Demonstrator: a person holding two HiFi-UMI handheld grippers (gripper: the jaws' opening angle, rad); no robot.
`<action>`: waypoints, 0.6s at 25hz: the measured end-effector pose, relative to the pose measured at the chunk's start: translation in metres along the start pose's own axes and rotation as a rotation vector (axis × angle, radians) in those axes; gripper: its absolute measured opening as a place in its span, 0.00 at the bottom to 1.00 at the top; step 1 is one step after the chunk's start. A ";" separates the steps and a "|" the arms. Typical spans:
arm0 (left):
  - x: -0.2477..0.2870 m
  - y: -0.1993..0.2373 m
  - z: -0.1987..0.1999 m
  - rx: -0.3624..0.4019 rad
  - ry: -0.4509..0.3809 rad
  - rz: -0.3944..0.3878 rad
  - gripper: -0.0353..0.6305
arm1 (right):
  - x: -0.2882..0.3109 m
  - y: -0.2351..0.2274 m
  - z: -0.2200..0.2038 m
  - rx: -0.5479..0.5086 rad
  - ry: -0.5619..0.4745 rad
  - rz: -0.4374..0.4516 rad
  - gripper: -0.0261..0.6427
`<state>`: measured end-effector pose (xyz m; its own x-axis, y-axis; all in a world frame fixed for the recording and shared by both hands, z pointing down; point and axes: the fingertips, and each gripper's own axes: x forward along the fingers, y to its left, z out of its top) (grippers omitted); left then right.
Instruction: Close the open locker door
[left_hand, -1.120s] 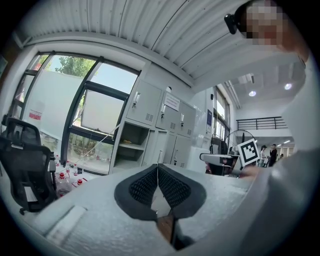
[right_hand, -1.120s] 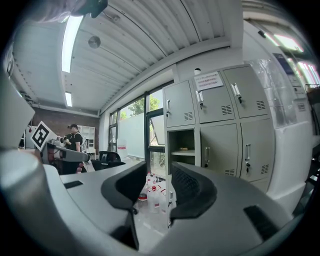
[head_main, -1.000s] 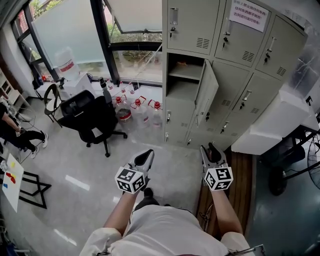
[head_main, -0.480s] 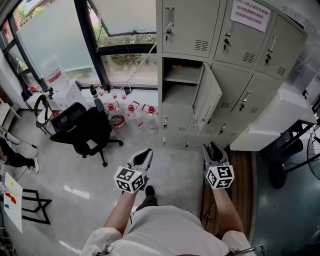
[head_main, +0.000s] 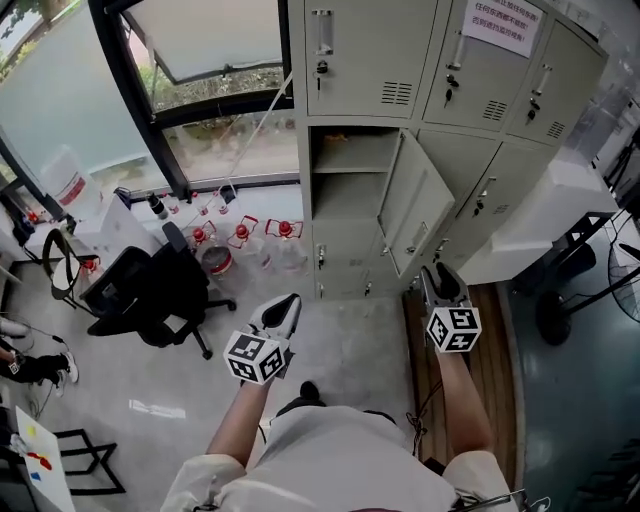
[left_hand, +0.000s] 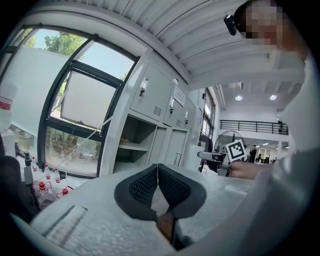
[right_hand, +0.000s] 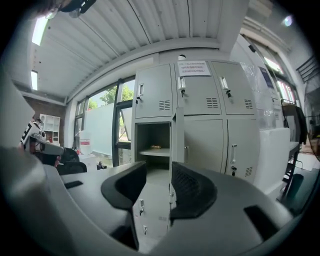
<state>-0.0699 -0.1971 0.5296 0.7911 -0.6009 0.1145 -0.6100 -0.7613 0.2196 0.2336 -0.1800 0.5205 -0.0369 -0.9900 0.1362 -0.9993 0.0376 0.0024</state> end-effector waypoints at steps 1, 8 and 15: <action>0.002 0.007 0.001 -0.001 0.004 -0.009 0.08 | 0.006 -0.003 0.000 -0.002 0.005 -0.016 0.25; 0.025 0.040 0.008 -0.003 0.033 -0.083 0.08 | 0.038 -0.017 -0.003 -0.003 0.039 -0.084 0.25; 0.055 0.038 0.004 0.001 0.071 -0.156 0.08 | 0.054 -0.031 -0.009 0.009 0.051 -0.125 0.25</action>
<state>-0.0496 -0.2608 0.5401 0.8775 -0.4564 0.1472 -0.4793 -0.8443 0.2395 0.2625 -0.2338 0.5371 0.0885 -0.9786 0.1857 -0.9961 -0.0875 0.0137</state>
